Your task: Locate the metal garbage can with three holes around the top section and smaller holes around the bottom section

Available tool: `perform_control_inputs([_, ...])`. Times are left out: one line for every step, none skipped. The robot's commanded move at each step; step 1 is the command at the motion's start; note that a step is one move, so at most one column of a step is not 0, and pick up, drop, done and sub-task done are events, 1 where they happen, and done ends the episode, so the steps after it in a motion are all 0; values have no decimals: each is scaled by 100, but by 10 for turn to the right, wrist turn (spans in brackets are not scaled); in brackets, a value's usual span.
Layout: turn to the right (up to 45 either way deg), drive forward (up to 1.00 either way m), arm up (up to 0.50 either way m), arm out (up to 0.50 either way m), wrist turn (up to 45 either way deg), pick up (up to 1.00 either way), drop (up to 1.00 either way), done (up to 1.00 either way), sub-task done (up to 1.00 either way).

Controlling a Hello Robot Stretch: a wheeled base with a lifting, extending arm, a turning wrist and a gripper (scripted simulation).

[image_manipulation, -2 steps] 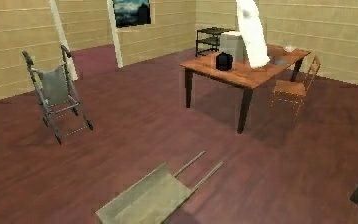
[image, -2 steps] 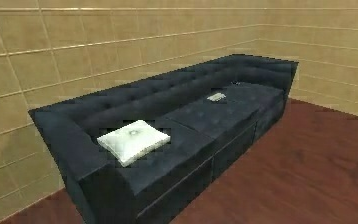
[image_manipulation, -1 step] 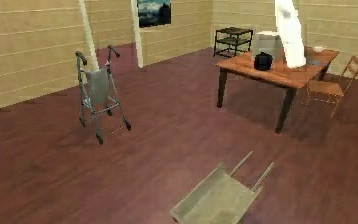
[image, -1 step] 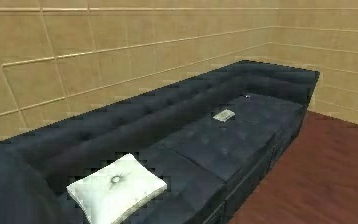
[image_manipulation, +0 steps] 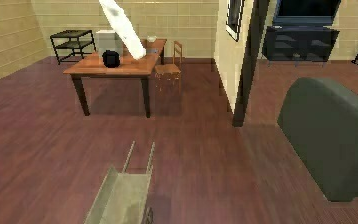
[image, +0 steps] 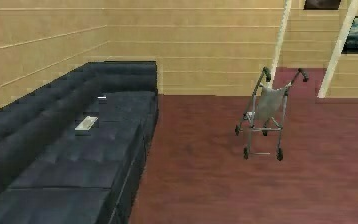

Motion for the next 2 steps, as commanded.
perform_control_inputs([0, 75, 0, 0, 0, 0, 0, 0, 0])
perform_control_inputs([120, 0, 0, 0, 0, 0, 0, 0, 0])
